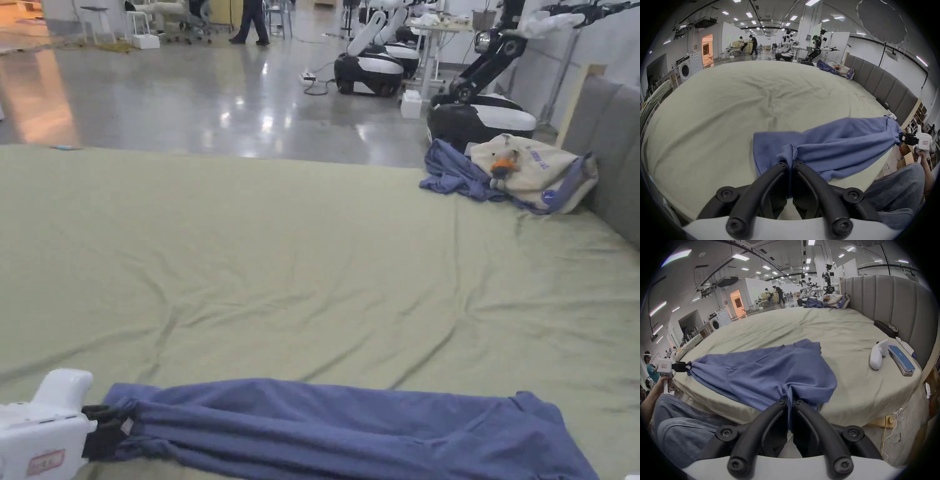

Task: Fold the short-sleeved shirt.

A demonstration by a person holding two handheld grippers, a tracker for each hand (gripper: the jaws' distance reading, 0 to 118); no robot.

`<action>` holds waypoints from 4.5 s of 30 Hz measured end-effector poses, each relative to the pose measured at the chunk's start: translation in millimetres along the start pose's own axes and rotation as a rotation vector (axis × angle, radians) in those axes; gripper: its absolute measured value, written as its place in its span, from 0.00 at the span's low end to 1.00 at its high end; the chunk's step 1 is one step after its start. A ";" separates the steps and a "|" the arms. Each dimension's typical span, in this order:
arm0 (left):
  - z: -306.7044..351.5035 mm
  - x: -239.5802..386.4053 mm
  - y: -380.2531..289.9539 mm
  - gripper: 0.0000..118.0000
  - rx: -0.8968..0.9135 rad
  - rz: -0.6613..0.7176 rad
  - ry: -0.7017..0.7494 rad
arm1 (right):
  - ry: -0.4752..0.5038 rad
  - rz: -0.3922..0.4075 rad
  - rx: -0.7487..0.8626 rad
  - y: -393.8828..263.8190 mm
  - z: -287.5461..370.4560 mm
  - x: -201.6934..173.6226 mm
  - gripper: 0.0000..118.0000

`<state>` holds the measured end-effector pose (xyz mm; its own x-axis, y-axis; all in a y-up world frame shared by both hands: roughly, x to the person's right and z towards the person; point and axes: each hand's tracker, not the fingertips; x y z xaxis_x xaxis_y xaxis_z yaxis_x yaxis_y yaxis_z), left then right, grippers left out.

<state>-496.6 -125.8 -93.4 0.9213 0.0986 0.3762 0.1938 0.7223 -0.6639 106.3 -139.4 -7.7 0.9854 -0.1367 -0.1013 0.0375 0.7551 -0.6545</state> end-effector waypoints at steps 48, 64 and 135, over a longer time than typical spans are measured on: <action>-73.4 -125.8 18.3 0.09 -0.380 0.551 -0.731 | -0.040 0.109 0.413 70.0 61.5 -137.2 0.01; -10.9 94.8 161.6 0.09 -0.469 0.130 -0.181 | -0.070 -0.044 0.408 30.0 120.4 -78.1 0.01; -47.6 34.2 67.6 1.00 -0.167 0.657 -0.612 | -0.258 0.112 0.565 34.1 145.3 -106.2 0.01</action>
<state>-436.0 -106.2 -156.1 0.5325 0.8356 0.1346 -0.2165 0.2883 -0.9327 27.0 -6.0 89.6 0.9941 0.0687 0.0843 -0.0559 0.9877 -0.1461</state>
